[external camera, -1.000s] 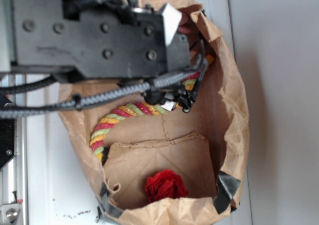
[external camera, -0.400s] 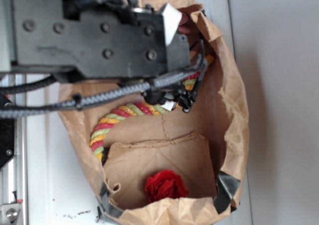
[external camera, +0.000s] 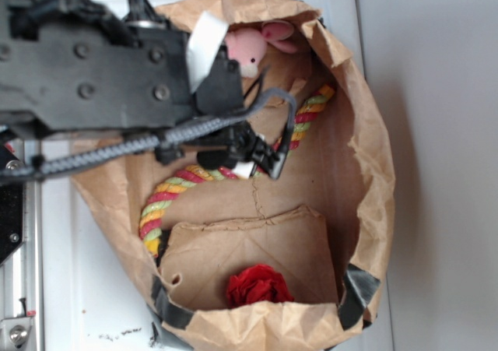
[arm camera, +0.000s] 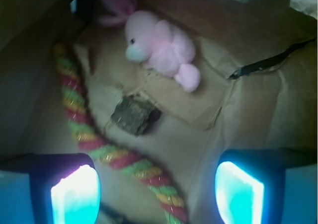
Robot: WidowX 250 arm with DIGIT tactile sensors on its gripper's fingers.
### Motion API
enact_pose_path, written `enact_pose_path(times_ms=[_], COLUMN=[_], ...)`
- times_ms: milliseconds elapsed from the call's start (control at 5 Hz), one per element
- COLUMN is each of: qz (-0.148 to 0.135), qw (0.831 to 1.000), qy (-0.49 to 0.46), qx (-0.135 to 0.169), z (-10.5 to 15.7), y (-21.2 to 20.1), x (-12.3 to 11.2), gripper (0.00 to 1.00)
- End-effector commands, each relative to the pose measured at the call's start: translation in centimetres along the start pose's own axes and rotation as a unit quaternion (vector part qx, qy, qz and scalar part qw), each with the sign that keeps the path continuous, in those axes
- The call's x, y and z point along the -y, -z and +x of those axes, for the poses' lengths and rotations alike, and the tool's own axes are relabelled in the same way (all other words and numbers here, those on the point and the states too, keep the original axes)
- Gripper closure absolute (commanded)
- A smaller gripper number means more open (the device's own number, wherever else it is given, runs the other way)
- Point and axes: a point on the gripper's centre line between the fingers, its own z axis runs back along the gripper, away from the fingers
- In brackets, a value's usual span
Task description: Grab the rock.
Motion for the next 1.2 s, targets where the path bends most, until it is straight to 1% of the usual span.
enact_pose_path(times_ms=[0, 200, 400, 600, 1000], qz=[-0.025, -0.023, -0.023, -0.018, -0.027], qw=[0.999, 0.999, 0.999, 0.998, 0.996], qy=[-0.029, -0.037, -0.045, -0.053, -0.085], qx=[0.026, 0.025, 0.016, 0.011, -0.01], z=[0.2, 0.4, 0.6, 0.7, 0.1], y=[0.5, 0.4, -0.1, 0.7, 2.7], x=[2.0, 3.0, 3.5, 3.8, 3.6], gripper=[0.0, 0.0, 0.0, 0.0, 0.0])
